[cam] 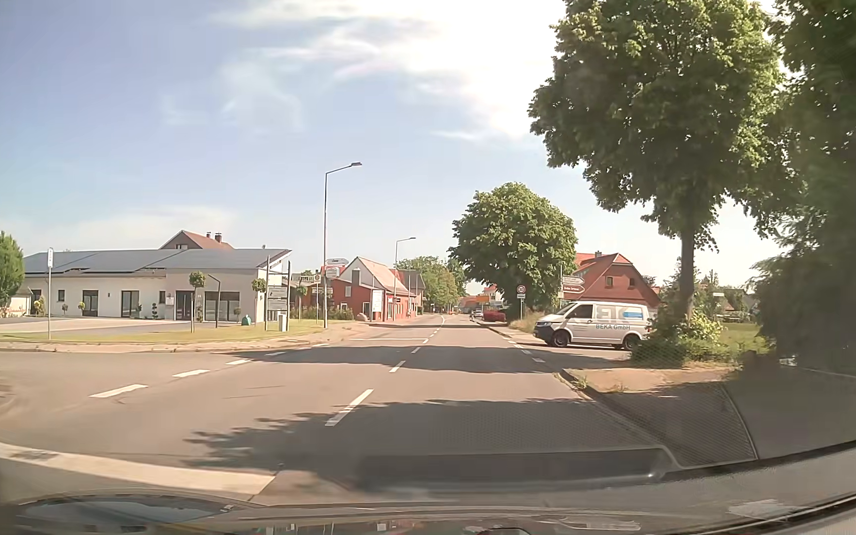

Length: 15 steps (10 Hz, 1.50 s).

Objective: Follow the waypoints while adhering to traffic rules and regulations

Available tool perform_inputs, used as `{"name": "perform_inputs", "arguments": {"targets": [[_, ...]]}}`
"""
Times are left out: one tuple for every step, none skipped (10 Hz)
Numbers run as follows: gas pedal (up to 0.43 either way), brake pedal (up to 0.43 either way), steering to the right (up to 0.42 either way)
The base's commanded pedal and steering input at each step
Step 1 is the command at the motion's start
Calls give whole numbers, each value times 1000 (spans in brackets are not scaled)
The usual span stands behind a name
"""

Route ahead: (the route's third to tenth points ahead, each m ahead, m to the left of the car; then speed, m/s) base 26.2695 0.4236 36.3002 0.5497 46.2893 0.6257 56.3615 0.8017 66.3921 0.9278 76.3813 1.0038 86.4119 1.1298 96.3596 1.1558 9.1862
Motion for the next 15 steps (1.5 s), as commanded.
{"name": "perform_inputs", "arguments": {"targets": [[59,0,0],[67,0,1],[67,0,2],[79,0,2],[79,0,3],[79,0,3],[79,0,3],[79,0,3],[79,0,3],[79,0,1],[79,0,0],[79,0,-1],[79,0,-1],[79,0,-1],[79,0,-1]]}}
